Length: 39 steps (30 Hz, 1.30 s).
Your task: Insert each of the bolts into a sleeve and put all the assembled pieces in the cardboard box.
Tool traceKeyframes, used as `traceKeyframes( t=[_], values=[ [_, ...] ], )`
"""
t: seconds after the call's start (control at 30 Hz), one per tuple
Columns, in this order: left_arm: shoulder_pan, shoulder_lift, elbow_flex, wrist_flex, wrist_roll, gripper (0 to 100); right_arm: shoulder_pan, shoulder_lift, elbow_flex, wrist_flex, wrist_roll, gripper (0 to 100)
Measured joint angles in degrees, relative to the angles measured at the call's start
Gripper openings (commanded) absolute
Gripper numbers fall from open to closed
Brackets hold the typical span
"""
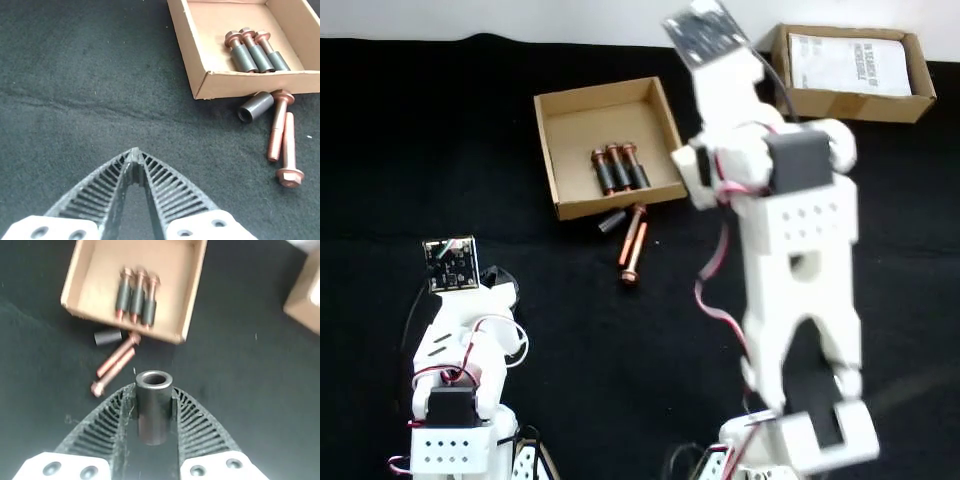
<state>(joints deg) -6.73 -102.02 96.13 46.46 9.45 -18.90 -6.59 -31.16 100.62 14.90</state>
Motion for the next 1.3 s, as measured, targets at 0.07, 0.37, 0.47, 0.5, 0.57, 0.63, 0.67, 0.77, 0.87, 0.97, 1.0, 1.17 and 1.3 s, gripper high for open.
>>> traceKeyframes(
  t=[0.07, 0.37, 0.47, 0.5, 0.57, 0.63, 0.67, 0.77, 0.87, 0.97, 1.0, 1.17, 1.3],
  values=[
    [0.79, 0.0, 0.0, 0.35, 0.0, 1, 2.29, -6.59, 7.56, 0.0, 0.0, 0.8],
    [8.97, 0.0, 0.0, -7.03, 0.0, 1, 12.4, -31.03, 33.93, 0.0, 0.0, 0.8],
    [13.19, 0.0, -1.41, -9.32, 1.23, 1, 15.03, -39.21, 42.64, 0.0, 0.0, 0.8],
    [14.59, 0.0, -2.55, -9.49, 2.2, 1, 15.56, -42.11, 45.45, 0.0, 0.18, 0.8],
    [16.88, 0.18, -5.19, -9.49, 4.04, 1, 15.91, -48.0, 51.6, 0.0, 0.88, 0.8],
    [19.16, 1.85, -8.18, -9.23, 4.84, 1, 16.09, -54.24, 57.76, 0.0, 1.23, 0.8],
    [20.4, 3.43, -9.76, -9.05, 5.01, 1, 16.18, -57.49, 60.48, 0.0, 1.41, 0.8],
    [21.63, 11.34, -15.91, -9.05, 5.27, 1, 16.35, -66.46, 66.2, 0.0, 2.73, 0.8],
    [21.89, 22.68, -24.79, -9.05, 5.36, 1, 16.35, -73.32, 69.27, 0.0, 4.4, 0.8],
    [21.89, 35.25, -35.43, -8.88, 5.36, 1, 16.62, -77.19, 72.26, 0.0, 4.84, 0.8],
    [21.89, 39.65, -39.12, -8.88, 5.36, 1, 17.41, -77.89, 72.44, 0.0, 4.84, 0.8],
    [23.82, 61.1, -56.26, -4.48, 7.21, 1, 23.38, -79.12, 73.58, 0.0, 4.92, 0.8],
    [26.64, 77.01, -68.66, 0.35, 11.96, 1, 26.55, -79.47, 75.96, 0.0, 5.01, 0.8]
  ],
)
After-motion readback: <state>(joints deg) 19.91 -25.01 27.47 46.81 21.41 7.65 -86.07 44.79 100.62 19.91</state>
